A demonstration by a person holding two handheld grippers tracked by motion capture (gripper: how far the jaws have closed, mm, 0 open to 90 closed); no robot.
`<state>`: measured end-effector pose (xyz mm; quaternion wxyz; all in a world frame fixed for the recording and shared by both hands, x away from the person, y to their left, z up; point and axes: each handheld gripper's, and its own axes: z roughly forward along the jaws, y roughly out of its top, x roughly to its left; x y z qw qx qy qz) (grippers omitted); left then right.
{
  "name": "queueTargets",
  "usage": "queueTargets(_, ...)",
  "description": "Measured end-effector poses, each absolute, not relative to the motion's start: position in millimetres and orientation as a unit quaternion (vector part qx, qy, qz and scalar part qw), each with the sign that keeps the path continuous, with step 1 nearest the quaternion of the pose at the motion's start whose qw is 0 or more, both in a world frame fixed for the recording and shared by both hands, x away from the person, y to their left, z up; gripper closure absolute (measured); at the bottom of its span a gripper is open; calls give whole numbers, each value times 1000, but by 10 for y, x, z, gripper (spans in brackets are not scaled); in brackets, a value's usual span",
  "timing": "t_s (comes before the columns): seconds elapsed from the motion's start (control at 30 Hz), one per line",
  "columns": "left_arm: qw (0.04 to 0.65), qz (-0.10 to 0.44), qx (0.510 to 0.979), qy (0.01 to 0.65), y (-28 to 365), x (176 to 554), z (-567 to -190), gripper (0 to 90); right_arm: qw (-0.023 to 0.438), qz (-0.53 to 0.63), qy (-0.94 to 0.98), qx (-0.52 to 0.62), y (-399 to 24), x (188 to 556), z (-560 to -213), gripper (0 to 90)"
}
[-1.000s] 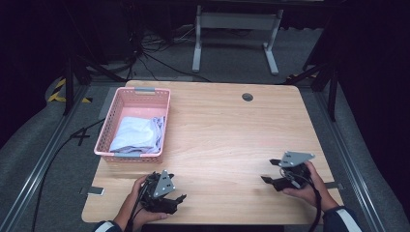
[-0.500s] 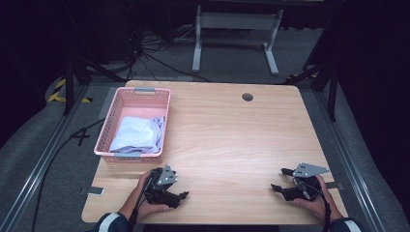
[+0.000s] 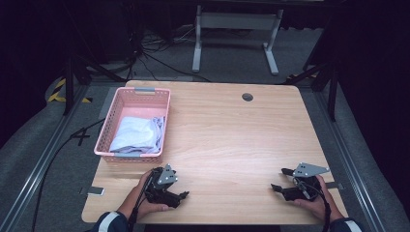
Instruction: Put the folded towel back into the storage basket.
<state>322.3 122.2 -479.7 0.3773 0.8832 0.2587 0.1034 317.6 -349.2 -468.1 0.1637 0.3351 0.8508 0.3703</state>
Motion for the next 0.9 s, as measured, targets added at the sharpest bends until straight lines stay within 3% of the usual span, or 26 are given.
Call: queueTargets(0.9,374,105,884,261,1207,3238,-4796,125,167,367,849,341,-3488,3196,-4683,207)
